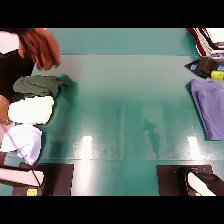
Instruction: Fold the shirts.
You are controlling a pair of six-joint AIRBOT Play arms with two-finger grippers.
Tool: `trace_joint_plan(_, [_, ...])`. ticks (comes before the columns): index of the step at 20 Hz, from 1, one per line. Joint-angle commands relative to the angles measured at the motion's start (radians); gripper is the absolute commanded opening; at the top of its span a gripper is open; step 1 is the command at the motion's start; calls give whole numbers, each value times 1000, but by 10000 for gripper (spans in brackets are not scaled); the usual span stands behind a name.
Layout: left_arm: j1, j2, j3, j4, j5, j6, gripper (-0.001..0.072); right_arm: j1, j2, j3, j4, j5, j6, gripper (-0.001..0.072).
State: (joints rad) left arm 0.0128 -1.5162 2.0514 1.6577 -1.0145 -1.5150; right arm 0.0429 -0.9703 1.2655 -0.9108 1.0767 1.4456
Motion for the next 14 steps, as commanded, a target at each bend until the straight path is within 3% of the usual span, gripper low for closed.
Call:
trace_joint_plan(1, [-118, 232, 17, 0, -148, 61, 22, -1, -37, 156, 0, 0, -14, 17])
trace_joint_plan(5, [-340, 318, -16, 3, -274, 19, 22, -1, -71, 319, -7, 53, -45, 17])
trace_joint_plan(8, [-537, 281, -120, -2, -279, -35, 23, -1, -83, 393, -6, 125, -45, 17])
trace_joint_plan(11, [-692, 190, -240, -69, -254, -32, 27, -1, -72, 412, -6, 153, -45, 17])
trace_joint_plan(12, [-723, 157, -274, -97, -237, -23, 187, -1, -64, 409, -6, 158, -45, 17])
trace_joint_plan(13, [-735, 122, -290, -105, -217, -23, 470, -1, -55, 403, -6, 162, -45, 17])
trace_joint_plan(14, [-731, 97, -290, -98, -213, -23, 498, -1, -45, 393, -6, 162, -45, 17])
